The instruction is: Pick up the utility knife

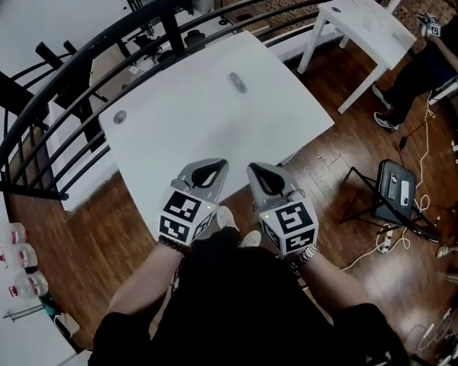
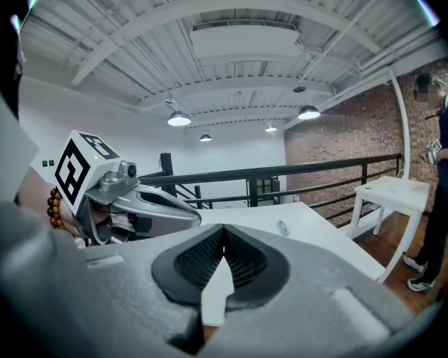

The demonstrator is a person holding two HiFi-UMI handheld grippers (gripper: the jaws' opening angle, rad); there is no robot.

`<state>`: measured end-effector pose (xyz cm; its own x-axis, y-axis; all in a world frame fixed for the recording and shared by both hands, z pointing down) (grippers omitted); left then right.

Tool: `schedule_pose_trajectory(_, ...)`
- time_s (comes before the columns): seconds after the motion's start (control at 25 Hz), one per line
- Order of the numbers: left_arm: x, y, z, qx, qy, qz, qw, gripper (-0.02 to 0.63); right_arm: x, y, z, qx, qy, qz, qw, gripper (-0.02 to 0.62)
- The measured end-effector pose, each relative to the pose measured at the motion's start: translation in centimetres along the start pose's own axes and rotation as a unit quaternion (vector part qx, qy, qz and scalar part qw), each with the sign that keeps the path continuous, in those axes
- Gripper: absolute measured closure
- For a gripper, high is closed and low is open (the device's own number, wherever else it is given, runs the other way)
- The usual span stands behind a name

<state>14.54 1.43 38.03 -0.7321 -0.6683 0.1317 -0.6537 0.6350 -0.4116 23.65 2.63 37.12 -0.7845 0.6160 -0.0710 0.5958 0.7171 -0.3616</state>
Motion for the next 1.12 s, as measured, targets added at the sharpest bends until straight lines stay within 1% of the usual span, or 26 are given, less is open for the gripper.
schedule_pose_trajectory(0.12,1.3,-1.2,0.9,-0.015,0.007,-0.003,0.9999,0.589,-0.7,-1.2,0.7,0.011,0.017,0.000,1.000,0.603)
schedule_pose_trajectory(0.24,2.9,-2.7,1.9,-0.028,0.013,-0.010,0.9995,0.589,-1.9,-2.6,1.7,0.021,0.035,-0.010,0.999,0.603)
schedule_pose_trajectory(0.48,6.4,-4.3,3.1,-0.034,0.017,-0.025,0.9990,0.589,-4.1,-6.6,3.5,0.029,0.037,-0.032,0.998,0.603)
schedule_pose_trajectory(0.68,8.3,-5.4,2.8,-0.028,0.037,-0.019,0.9987,0.589,-6.1,-9.1,3.6,0.043,0.031,-0.036,0.998,0.603)
schedule_pose_trajectory(0.84,10.0,-6.9,2.8,-0.023,0.049,-0.011,0.9985,0.589,-7.6,-11.7,3.7,0.054,0.034,-0.028,0.998,0.603)
schedule_pose_trajectory(1.04,11.8,-9.7,2.5,-0.010,0.067,0.004,0.9977,0.589,-10.2,-14.8,2.9,0.074,0.038,-0.015,0.996,0.601)
schedule_pose_trajectory(1.12,12.8,-11.1,2.5,-0.005,0.075,0.015,0.9971,0.589,-11.6,-16.3,2.6,0.082,0.040,-0.006,0.996,0.576)
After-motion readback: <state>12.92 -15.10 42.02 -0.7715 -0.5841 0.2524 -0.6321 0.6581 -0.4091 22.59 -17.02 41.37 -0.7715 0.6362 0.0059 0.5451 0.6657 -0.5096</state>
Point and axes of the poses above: the fingertips, and each gripper's own axes: y backward along the fingers, x to its left, z out of its top, the point moved 4 cm from there along y, backward along the fingers, and after that the axes turned 1 degree about y, right-handed, at the moved point
